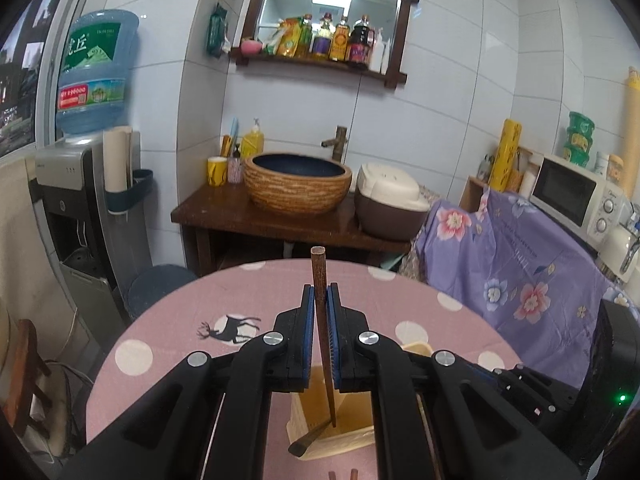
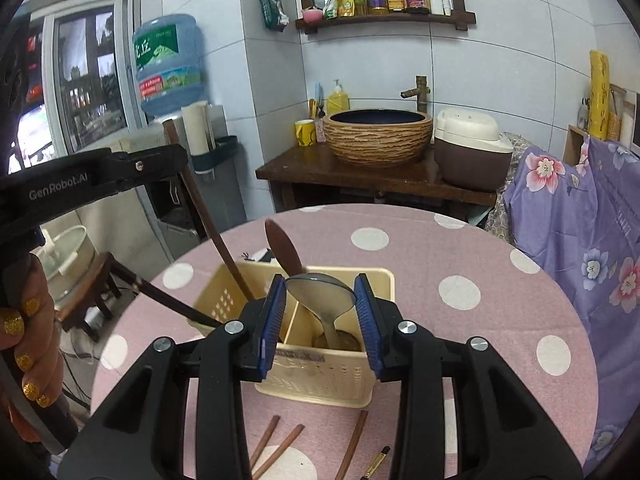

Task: Organize utensils
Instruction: 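Open the left tool to drop the brown chopstick while the right tool releases the clear spoon into the holder, then move both tools back down to the loose chopsticks on the table, then close the left tool on a brown wooden chopstick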

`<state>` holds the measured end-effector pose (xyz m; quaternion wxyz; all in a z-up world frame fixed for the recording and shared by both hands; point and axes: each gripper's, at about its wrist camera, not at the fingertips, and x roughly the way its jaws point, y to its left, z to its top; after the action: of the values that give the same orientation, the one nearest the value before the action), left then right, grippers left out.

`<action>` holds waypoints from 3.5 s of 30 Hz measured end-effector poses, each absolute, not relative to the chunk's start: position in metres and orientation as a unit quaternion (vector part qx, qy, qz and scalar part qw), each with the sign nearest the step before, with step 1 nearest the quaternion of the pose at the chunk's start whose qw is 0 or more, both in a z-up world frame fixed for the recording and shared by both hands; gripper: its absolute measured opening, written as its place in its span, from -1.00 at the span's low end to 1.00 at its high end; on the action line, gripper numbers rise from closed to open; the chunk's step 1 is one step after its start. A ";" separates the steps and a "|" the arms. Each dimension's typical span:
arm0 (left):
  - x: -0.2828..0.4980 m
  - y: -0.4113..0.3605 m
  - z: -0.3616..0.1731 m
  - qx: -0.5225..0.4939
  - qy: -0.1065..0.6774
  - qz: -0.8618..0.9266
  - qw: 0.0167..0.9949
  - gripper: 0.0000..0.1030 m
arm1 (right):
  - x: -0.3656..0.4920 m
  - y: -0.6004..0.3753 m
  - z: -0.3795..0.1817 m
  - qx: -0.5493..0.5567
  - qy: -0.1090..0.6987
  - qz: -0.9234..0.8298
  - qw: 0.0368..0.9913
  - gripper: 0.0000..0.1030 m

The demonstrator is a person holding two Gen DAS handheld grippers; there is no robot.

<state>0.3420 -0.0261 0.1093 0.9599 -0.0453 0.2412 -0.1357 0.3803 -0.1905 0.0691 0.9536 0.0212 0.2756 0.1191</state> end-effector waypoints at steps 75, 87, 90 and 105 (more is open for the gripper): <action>0.187 -0.037 -0.085 -0.002 0.439 -0.172 0.882 -0.25 | 0.220 -0.233 -0.084 0.098 0.421 0.031 0.901 -0.23; 0.156 -0.020 -0.084 0.005 0.448 -0.176 0.876 -0.44 | 0.219 -0.233 -0.084 0.102 0.420 0.037 0.901 -0.23; 0.152 -0.021 -0.085 0.018 0.453 -0.177 0.874 -0.50 | 0.218 -0.232 -0.083 0.103 0.419 0.037 0.901 -0.23; 0.157 -0.028 -0.092 0.022 0.441 -0.152 0.884 -0.87 | 0.214 -0.234 -0.081 0.105 0.416 0.036 0.903 -0.23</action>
<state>0.1572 -0.0275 -0.0923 0.8842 0.0215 0.4413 -0.1517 0.2136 -0.2337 -0.0811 0.9027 0.1054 0.4157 0.0355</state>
